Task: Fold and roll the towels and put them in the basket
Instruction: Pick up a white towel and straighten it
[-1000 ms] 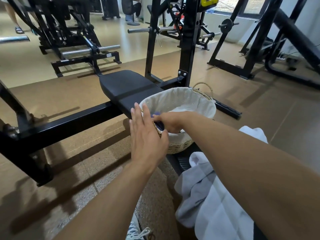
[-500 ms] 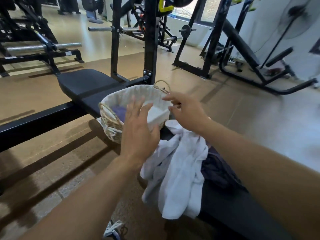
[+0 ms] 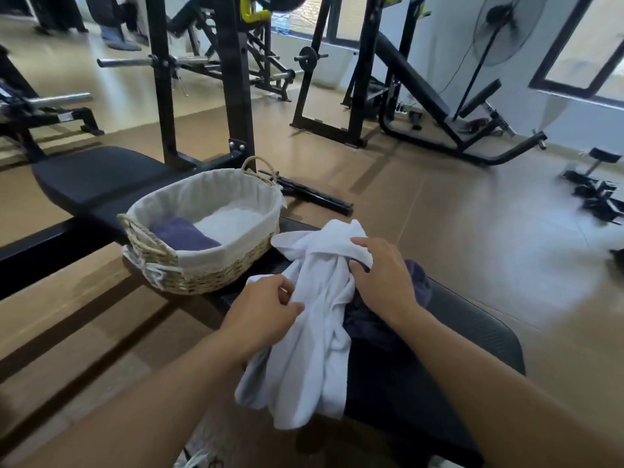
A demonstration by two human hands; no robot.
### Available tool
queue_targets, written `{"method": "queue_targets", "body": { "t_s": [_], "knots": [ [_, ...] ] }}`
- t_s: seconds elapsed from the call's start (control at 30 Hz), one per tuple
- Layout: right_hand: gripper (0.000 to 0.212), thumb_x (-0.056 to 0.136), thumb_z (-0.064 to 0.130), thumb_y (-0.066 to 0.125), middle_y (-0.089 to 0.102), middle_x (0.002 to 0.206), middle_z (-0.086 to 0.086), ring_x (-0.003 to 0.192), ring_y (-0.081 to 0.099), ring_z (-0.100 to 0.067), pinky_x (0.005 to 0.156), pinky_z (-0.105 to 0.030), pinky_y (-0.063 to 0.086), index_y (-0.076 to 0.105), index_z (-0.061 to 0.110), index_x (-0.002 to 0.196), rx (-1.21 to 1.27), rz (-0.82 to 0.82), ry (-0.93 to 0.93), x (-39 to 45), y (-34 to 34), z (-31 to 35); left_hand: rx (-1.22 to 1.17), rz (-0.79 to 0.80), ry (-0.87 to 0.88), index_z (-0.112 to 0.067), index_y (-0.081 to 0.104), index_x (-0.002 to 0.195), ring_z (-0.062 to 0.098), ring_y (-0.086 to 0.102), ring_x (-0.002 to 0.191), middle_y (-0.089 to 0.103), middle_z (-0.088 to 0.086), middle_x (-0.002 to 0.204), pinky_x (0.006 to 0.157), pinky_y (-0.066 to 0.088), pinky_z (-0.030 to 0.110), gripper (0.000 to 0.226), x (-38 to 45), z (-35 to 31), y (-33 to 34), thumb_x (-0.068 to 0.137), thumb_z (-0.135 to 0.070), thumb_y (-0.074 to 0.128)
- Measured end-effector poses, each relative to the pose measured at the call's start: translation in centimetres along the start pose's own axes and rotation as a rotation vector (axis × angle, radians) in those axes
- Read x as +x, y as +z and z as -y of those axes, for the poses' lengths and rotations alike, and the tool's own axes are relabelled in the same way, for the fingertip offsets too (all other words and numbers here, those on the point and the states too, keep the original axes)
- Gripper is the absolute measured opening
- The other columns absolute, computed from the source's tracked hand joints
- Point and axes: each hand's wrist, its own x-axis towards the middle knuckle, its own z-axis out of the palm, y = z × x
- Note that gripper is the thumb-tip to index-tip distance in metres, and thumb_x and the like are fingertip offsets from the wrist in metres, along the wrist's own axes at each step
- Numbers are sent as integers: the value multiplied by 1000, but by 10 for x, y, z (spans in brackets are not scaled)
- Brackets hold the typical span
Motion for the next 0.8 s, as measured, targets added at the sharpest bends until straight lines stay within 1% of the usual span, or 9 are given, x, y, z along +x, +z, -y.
{"method": "queue_targets", "body": {
  "t_s": [0.17,0.3,0.4,0.47,0.53,0.6,0.67,0.73,0.8],
  "knots": [
    [39,95,28,55,61,134,2,125,49,-25,105,-41,36,61,27,133,-267,48,19,13,9,-15,-33,6,-20,-30,70,88,3,63,78,69,-14,82,65,46,22,7,10,0,1,89,-36,73],
    [28,101,27,47,68,122,2,119,51,-22,99,-37,34,69,26,118,-186,-54,12,21,5,-15,-51,-27,-18,-26,73,73,7,63,70,69,-12,70,60,45,27,27,16,-1,4,95,-39,66],
    [22,102,31,51,69,116,12,117,52,-13,99,-28,32,71,30,109,28,-162,-83,18,-7,1,-87,-138,25,-31,71,98,7,63,90,68,-15,96,76,49,29,15,21,-7,5,91,-44,70],
    [14,100,28,58,67,106,20,110,54,-7,99,-28,37,71,31,102,206,-263,-151,7,-20,16,-111,-181,81,-31,64,120,8,59,105,63,-13,114,91,49,31,42,23,-10,10,84,-47,76],
    [11,98,29,60,65,98,25,102,58,-7,94,-32,45,68,36,97,356,-342,-182,-6,-33,30,-115,-208,165,-31,61,127,8,56,116,61,-13,123,100,48,32,52,23,-17,15,82,-50,78],
    [11,97,33,60,67,91,26,93,62,-3,83,-29,50,64,43,92,505,-398,-180,-15,-48,43,-143,-211,219,-29,63,123,7,56,118,63,-14,123,102,46,31,44,22,-25,22,85,-49,75],
    [18,98,27,62,66,84,31,80,60,6,71,-15,47,60,43,90,601,-498,-195,-20,-63,51,-171,-206,230,-29,67,115,4,57,114,66,-17,116,99,45,27,32,20,-33,26,89,-45,73],
    [23,99,19,63,64,82,33,75,58,10,67,-8,42,57,40,91,620,-566,-240,-24,-77,55,-198,-166,203,-32,71,103,-5,58,101,68,-21,105,89,44,21,18,18,-39,29,88,-43,72],
    [22,98,18,63,64,82,31,74,58,9,66,-8,41,59,38,91,586,-535,-252,-24,-87,52,-226,-47,211,-36,73,89,-10,59,84,71,-23,90,79,44,20,11,16,-42,31,86,-46,70]
  ]
}}
